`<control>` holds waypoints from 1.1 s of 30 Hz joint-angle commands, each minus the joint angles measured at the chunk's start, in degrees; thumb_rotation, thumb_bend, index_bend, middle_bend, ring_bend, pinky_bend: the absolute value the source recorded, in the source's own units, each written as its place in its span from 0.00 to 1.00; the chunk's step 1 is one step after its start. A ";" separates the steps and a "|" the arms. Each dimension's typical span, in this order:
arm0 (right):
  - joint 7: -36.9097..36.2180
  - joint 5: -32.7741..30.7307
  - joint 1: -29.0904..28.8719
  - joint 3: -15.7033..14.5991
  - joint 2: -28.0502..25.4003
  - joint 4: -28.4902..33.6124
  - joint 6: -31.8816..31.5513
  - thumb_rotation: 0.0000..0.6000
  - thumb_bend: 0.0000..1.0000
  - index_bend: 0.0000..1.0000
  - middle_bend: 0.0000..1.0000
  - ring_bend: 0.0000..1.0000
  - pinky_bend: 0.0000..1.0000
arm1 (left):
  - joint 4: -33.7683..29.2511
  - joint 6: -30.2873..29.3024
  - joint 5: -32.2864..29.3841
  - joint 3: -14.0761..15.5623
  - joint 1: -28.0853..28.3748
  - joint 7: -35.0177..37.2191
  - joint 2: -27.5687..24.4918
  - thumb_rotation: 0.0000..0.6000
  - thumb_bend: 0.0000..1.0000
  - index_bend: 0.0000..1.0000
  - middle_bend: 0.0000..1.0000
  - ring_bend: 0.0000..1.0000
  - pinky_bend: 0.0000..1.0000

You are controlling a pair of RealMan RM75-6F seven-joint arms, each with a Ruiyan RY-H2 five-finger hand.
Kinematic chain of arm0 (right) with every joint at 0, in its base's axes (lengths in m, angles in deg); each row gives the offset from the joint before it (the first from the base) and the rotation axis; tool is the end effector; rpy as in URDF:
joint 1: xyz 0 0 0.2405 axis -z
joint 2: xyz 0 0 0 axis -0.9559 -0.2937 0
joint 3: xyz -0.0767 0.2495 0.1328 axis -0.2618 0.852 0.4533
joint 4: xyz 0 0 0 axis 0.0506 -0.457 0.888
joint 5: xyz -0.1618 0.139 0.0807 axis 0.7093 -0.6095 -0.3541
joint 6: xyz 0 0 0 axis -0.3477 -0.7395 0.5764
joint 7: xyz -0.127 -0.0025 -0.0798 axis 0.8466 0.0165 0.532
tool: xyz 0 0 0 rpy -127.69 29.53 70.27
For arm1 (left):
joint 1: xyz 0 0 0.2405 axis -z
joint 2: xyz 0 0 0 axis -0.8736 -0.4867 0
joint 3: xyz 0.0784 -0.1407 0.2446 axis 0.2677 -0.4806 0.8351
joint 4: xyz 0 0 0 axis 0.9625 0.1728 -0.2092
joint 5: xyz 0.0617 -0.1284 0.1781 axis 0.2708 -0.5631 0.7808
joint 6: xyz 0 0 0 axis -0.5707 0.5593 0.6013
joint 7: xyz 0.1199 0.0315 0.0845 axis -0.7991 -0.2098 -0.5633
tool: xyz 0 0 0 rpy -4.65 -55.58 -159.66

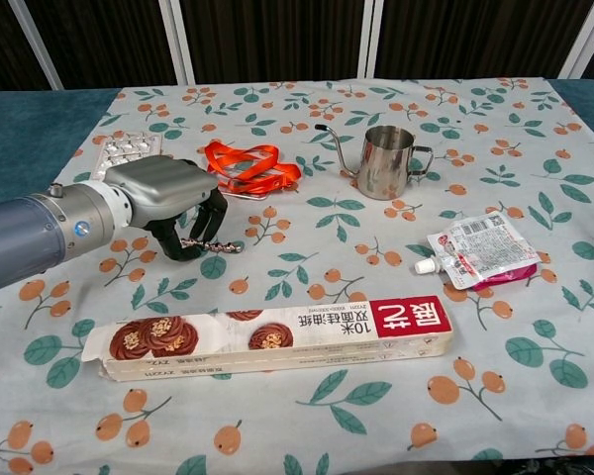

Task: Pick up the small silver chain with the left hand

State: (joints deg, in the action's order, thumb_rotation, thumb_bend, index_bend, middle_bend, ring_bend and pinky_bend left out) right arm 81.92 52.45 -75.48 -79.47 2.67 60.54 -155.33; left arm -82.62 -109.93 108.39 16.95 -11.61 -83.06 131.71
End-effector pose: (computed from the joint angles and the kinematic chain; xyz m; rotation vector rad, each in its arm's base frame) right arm -0.3543 -0.1875 0.1682 1.2929 -0.8473 0.9600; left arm -0.1595 0.3741 -0.1044 -2.0494 -0.7088 -0.6334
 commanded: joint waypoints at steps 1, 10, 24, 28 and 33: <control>-0.03 -0.02 -0.01 0.00 -0.01 0.00 0.03 1.00 0.15 0.04 0.04 0.07 0.15 | 0.15 -0.02 -0.05 -0.07 0.09 -0.04 0.16 1.00 0.32 0.55 0.54 0.14 0.09; -0.10 -0.14 -0.02 0.04 0.00 0.01 0.06 1.00 0.15 0.04 0.04 0.07 0.15 | 0.43 -0.07 -0.92 0.20 0.23 -1.24 0.26 1.00 0.35 0.55 0.55 0.15 0.09; -0.17 -0.25 0.00 0.14 0.04 0.05 -0.05 1.00 0.15 0.04 0.04 0.07 0.15 | 0.70 -0.27 -1.45 0.29 0.33 -1.67 0.52 1.00 0.43 0.56 0.56 0.15 0.09; -0.19 -0.27 -0.02 0.15 0.03 0.05 -0.01 1.00 0.15 0.04 0.04 0.07 0.15 | 0.66 -0.46 -1.27 0.13 0.24 -1.22 0.43 1.00 0.44 0.57 0.56 0.16 0.09; -0.21 -0.31 -0.02 0.16 0.03 0.08 0.01 1.00 0.15 0.04 0.04 0.07 0.15 | 0.64 -0.84 -0.84 -0.17 -0.02 -0.25 0.31 1.00 0.44 0.57 0.56 0.16 0.10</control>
State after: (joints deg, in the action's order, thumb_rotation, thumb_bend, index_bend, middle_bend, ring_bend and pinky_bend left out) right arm 81.72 52.13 -75.50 -79.31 2.69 60.62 -155.33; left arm -81.98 -110.74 107.53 16.81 -11.61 -83.34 132.04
